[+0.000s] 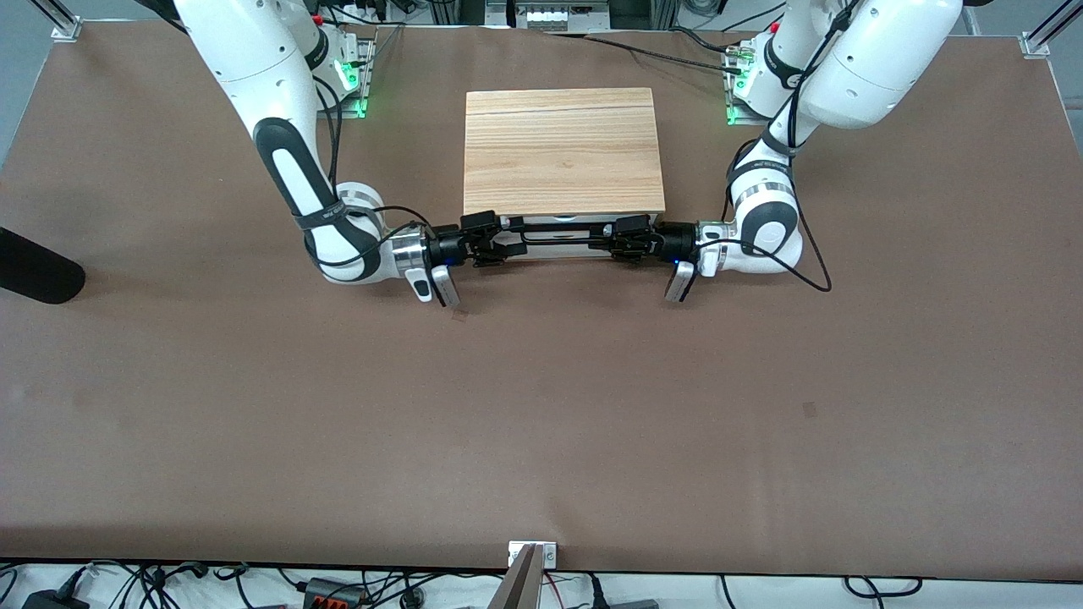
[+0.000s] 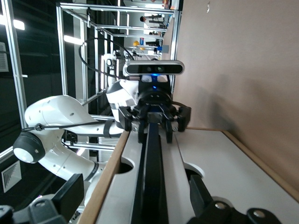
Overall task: Pull top drawer with both arms simultaneously
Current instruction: 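Close the right gripper and the left gripper on the black handle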
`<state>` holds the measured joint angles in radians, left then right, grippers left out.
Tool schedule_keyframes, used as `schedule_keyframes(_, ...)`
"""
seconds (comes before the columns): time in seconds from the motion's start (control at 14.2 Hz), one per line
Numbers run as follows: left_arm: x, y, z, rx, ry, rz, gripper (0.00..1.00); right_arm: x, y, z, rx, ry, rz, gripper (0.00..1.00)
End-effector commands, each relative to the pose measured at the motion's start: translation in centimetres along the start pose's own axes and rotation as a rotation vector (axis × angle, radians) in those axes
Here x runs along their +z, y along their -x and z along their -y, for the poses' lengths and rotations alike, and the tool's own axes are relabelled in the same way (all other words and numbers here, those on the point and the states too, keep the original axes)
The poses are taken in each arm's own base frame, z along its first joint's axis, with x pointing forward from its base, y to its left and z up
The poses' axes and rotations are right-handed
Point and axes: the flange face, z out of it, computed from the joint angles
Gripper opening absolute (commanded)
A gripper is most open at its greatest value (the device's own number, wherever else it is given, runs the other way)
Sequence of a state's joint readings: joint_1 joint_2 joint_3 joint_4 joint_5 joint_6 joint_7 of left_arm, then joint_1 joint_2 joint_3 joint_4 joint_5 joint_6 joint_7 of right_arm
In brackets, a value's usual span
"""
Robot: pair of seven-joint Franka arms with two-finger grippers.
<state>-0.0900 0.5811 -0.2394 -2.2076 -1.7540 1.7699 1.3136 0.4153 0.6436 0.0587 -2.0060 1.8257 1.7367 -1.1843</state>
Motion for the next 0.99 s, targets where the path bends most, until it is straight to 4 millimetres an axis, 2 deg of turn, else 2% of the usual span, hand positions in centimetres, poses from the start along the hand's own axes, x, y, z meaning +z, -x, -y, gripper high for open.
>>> schedule_keyframes(0.0, 0.0, 1.8, 0.3, 0.014, 0.036, -0.011, 0.4, 0.7, 0.2, -0.1, -0.023, -0.013, -0.027, 1.0)
schedule_keyframes(0.28, -0.6, 1.5, 0.3, 0.015, 0.038, -0.017, 0.37, 0.7, 0.3, -0.9, -0.05, -0.009, -0.041, 0.9)
schedule_keyframes(0.49, -0.9, 1.1, 0.1, 0.02, 0.039, -0.026, 0.33, 0.5, -0.4, -1.0, -0.059, -0.012, -0.048, 0.89)
schedule_keyframes(0.56, -1.0, 0.9, 0.1, 0.024, 0.039, -0.028, 0.27, 0.2, -0.8, -0.9, -0.064, -0.013, -0.053, 0.89)
schedule_keyframes(0.63, -1.0, 0.8, 0.1, 0.028, 0.039, -0.028, 0.14, 0.2, -1.0, -0.8, -0.067, -0.012, -0.055, 0.89)
schedule_keyframes(0.7, -1.1, 0.7, 0.1, 0.029, 0.037, -0.03, 0.06, 0.5, -1.0, -0.7, -0.068, -0.011, -0.051, 0.89)
schedule_keyframes(0.78, -1.2, 0.7, 0.0, 0.029, 0.038, -0.032, 0.01, 0.4, -1.0, -0.8, -0.069, -0.008, -0.051, 0.89)
schedule_keyframes(0.92, -1.2, 0.6, 0.0, 0.029, 0.037, -0.033, 0.01, 0.0, -1.3, -0.8, -0.075, 0.0, -0.036, 0.89)
